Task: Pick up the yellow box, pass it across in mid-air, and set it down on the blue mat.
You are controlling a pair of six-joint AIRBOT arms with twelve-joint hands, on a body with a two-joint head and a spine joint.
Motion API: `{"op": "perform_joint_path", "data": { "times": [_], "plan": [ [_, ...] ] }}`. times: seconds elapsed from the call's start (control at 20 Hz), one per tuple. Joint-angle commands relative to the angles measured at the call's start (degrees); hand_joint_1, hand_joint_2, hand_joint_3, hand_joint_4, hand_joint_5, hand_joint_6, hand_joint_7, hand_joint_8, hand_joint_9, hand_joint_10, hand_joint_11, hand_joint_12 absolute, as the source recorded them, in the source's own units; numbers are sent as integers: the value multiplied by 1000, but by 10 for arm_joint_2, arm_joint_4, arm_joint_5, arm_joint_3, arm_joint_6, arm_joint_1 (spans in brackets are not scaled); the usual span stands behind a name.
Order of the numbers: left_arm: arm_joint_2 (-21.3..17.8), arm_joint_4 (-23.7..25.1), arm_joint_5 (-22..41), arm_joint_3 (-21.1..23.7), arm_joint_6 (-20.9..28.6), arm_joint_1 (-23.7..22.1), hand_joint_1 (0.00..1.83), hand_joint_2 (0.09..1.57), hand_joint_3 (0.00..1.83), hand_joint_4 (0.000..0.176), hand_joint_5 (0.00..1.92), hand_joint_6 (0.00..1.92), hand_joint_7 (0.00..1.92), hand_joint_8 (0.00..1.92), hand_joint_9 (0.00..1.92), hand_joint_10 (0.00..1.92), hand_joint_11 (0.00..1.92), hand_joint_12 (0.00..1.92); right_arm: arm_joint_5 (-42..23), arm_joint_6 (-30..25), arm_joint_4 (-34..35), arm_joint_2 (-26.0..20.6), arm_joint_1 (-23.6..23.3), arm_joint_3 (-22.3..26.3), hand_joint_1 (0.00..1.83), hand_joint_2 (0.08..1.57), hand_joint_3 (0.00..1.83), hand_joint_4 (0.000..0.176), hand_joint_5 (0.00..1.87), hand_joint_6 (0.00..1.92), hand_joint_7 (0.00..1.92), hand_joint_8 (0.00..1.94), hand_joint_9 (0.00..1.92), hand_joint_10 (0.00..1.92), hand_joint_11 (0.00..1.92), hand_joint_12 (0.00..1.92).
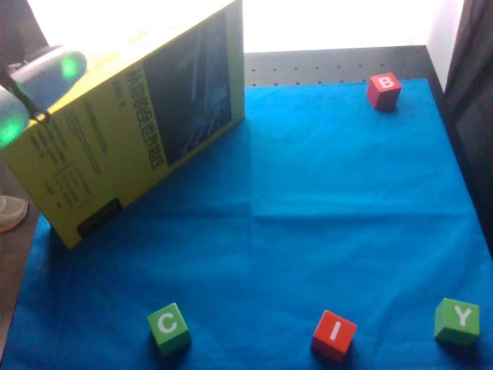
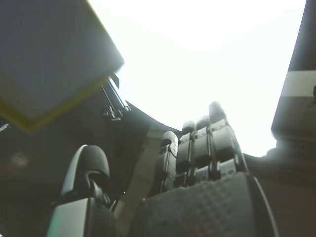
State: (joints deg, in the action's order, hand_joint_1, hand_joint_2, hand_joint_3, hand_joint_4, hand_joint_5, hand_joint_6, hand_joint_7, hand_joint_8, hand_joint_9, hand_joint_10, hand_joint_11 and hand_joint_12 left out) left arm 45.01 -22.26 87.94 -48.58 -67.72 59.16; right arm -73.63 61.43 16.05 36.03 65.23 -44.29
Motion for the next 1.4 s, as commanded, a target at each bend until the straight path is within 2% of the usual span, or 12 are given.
{"op": "perform_joint_path", "data": {
  "times": [0.0,0.15,0.35,0.5,0.55,0.6,0.65,0.7,0.8,1.1,1.25,1.35],
  "plan": [
    [1,6,52,-5,1,-3,395,1247,17,103,0,0,0,0,0,0,0,0,-57,1,3,0,-4,-4,192,1308,20,0,0,0,0,0,0,0,0,0],
    [4,-2,42,-4,1,0,396,1250,10,102,0,0,0,0,0,0,0,0,-54,2,3,4,-4,-5,202,1309,12,0,0,0,0,0,0,0,0,0],
    [31,-47,-18,-27,17,1,664,1158,0,156,0,0,0,0,0,0,0,0,-52,2,3,12,-4,-7,195,1310,6,0,0,0,0,0,0,0,0,0],
    [55,-66,-60,-47,38,1,722,1062,0,115,0,0,0,0,0,0,0,0,-52,2,3,12,-4,-7,243,1312,4,0,0,0,0,0,0,0,0,0],
    [63,-77,-70,-49,39,1,727,1023,54,109,0,0,0,0,15,2,0,547,-51,2,3,13,-4,-7,287,1319,4,0,0,0,0,0,0,0,0,0],
    [75,-88,-79,-54,44,6,785,1077,33,27,118,18,367,124,331,473,60,1344,-51,2,3,14,-4,-7,315,1333,7,0,0,0,0,0,0,0,0,0],
    [83,-92,-86,-60,57,11,799,1088,14,0,357,185,472,629,425,1098,246,1731,-51,2,3,15,-4,-7,321,1336,7,15,0,0,0,0,0,0,0,0],
    [89,-96,-95,-66,72,16,953,1075,4,0,634,1574,830,1663,943,1756,955,1883,-51,2,3,15,-4,-8,404,1339,5,23,0,0,0,0,0,0,0,0],
    [91,-94,-101,-67,75,18,1198,1152,2,0,1173,1907,1368,1911,1520,1914,1605,1919,-51,2,3,15,-4,-8,415,1356,9,26,0,0,0,0,0,0,0,0],
    [87,-58,-50,-55,75,18,1219,1225,1,0,1177,1921,1366,1921,1511,1921,1601,1921,-51,2,-5,15,-5,-10,382,1356,0,28,0,0,0,0,0,0,0,0],
    [80,-26,-22,-48,75,9,1303,1197,0,0,1152,1921,1348,1921,1482,1921,1564,1921,-52,2,-27,14,-23,-12,455,1350,0,0,0,0,0,0,0,0,0,0],
    [77,5,-21,-48,75,-5,1303,1188,0,0,1145,1921,1347,1921,1493,1921,1581,1921,-52,1,-50,16,-52,-16,468,1326,0,23,0,0,0,0,0,0,0,0]
  ]
}}
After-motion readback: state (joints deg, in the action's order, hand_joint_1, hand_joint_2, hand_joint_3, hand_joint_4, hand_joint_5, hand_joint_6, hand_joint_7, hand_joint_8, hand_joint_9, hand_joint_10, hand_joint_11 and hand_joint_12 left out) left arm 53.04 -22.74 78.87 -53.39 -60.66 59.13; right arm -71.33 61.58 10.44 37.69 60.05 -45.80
